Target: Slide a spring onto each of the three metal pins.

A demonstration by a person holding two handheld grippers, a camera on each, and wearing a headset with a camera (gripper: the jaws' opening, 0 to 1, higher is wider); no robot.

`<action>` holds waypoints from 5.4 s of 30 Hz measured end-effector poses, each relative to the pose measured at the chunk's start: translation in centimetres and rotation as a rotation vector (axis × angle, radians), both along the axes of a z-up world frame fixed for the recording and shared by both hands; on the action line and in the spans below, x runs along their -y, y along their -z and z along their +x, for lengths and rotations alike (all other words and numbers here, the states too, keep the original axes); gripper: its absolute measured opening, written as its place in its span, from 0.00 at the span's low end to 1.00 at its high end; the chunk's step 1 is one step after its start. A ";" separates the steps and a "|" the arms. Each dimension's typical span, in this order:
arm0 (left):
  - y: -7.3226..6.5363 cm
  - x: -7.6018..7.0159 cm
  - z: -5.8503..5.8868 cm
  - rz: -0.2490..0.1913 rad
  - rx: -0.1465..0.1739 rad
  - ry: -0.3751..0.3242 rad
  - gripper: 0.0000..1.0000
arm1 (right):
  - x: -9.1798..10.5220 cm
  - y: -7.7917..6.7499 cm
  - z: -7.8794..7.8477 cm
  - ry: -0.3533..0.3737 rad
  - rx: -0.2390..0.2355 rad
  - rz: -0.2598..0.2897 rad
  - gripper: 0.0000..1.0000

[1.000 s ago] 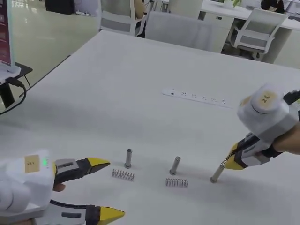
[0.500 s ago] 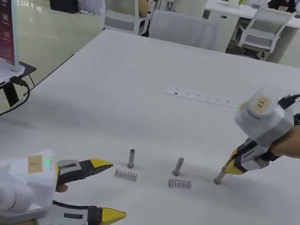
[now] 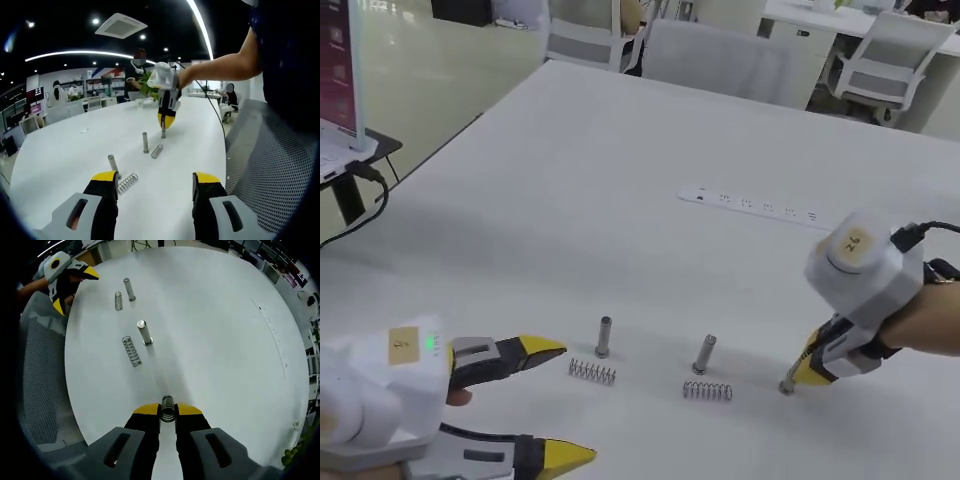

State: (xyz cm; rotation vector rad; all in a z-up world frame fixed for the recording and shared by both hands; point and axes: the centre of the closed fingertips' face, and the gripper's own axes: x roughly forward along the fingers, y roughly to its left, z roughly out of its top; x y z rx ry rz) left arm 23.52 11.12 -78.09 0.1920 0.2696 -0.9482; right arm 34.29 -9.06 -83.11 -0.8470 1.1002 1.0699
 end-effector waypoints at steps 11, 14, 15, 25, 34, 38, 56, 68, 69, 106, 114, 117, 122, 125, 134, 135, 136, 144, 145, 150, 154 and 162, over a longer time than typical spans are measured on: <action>-0.1 0.0 -0.1 0.002 0.000 0.000 0.55 | 0.0 1.3 0.0 0.012 -0.009 0.003 0.09; -0.1 -0.1 -0.1 0.001 0.000 -0.001 0.55 | -0.1 1.6 -0.1 0.012 -0.011 0.003 0.09; -0.1 -0.1 -0.1 0.001 0.000 -0.002 0.55 | -0.1 1.7 -0.1 0.011 -0.010 0.002 0.09; 0.0 -0.2 -0.2 -0.001 -0.001 -0.005 0.55 | -0.1 2.0 -0.2 0.017 -0.007 0.009 0.09; 0.0 -0.3 0.0 -0.004 0.000 -0.006 0.55 | -0.1 2.0 -0.2 0.020 -0.003 0.019 0.13; 0.0 -0.2 0.0 -0.003 0.000 -0.006 0.55 | -0.1 1.9 -0.2 0.027 0.004 0.028 0.17; -0.3 0.3 0.1 -0.006 -0.005 -0.009 0.56 | 1.1 1.4 0.0 0.089 0.068 0.098 0.30; -0.4 0.0 0.1 -0.008 -0.008 -0.016 0.56 | 2.3 0.6 -0.7 0.139 0.112 0.134 0.31; -0.4 0.0 0.1 -0.008 -0.009 -0.017 0.56 | 2.4 0.6 -0.7 0.142 0.114 0.135 0.31; -0.5 -0.2 0.1 -0.010 -0.001 -0.015 0.56 | 2.9 -0.5 -4.9 0.211 0.148 0.226 0.30; -0.6 0.0 0.0 -0.009 0.000 -0.008 0.56 | 2.6 -0.3 -5.6 0.209 0.143 0.230 0.30; -0.6 0.0 0.0 -0.005 -0.002 -0.006 0.56 | 2.3 -0.4 -5.8 0.205 0.142 0.235 0.29; -0.7 0.1 -0.1 -0.002 -0.001 -0.003 0.55 | 1.6 -0.5 -6.1 0.197 0.137 0.247 0.29; -0.8 0.1 -0.1 -0.003 0.000 -0.003 0.55 | 1.3 -0.5 -6.3 0.188 0.134 0.249 0.29; -0.8 0.3 -0.2 0.002 -0.003 0.002 0.55 | -0.3 -0.8 -6.5 0.154 0.127 0.266 0.28; -0.8 0.3 -0.2 0.003 -0.003 0.003 0.55 | -0.4 -0.8 -6.6 0.149 0.125 0.266 0.28; -0.8 0.3 -0.2 0.003 -0.004 0.004 0.55 | -0.6 -0.8 -6.6 0.144 0.123 0.265 0.28; -0.9 0.3 -0.2 0.002 -0.003 0.004 0.55 | -3.2 -1.0 -6.4 0.084 0.115 0.280 0.27; -0.9 0.3 -0.2 0.002 -0.003 0.004 0.55 | -3.4 -0.9 -6.3 0.077 0.115 0.280 0.27; -0.9 0.1 -0.2 -0.001 -0.003 -0.002 0.55 | -5.1 -0.8 -5.9 0.041 0.108 0.283 0.27; -0.9 0.1 -0.3 0.000 -0.004 -0.006 0.54 | -5.9 -0.6 -5.5 0.022 0.108 0.286 0.26; -0.9 0.0 -0.2 -0.003 -0.006 -0.010 0.54 | -7.0 0.0 -4.4 -0.002 0.106 0.283 0.24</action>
